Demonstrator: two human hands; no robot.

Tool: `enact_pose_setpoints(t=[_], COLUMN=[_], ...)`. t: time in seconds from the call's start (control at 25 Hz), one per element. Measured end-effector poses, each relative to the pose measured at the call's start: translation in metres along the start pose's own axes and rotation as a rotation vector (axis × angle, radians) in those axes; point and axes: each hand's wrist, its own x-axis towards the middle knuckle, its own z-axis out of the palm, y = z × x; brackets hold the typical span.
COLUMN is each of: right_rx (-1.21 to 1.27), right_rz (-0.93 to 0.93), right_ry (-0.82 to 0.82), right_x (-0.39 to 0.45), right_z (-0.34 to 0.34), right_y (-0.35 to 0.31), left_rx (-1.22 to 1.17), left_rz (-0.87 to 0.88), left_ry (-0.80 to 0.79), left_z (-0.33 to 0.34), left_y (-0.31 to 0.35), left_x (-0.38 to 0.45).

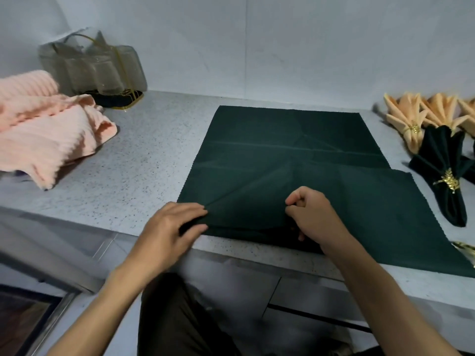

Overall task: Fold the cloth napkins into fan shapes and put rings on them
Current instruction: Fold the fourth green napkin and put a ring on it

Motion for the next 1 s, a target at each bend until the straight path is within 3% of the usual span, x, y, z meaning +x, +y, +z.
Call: enact_pose_setpoints(t=[0.12,0.44,0.56,0.8,1.0], right_rx=[-0.062,-0.216,-0.280,-0.377,-0.384], right_rz=[-0.031,-0.136,-0.164,-0.145,-0.169], right_ry=[0.007,0.003,-0.008,-0.073,-0.074], right_x=[0.000,-0.009,-0.013,-0.015,-0.013], right_z=[-0.004,-0.012,-0.010,-0.013,-0.016], right_y=[0.005,0.013,0.012,0.011,0.011], left_rx=[-0.059,-0.010,-0.002,-0.026,-0.018], left_rz=[-0.091,-0.001,-0.110,-0.154,-0.325], left_ry=[0.018,0.118,0.175,0.149,0.080], left_z=[-0.018,-0.018,-0.017,-0.017,-0.021], left_y=[-0.018,-0.015,-0.014,-0.014,-0.008], left_x=[-0.019,-0.025,-0.021,-0.025,-0.024])
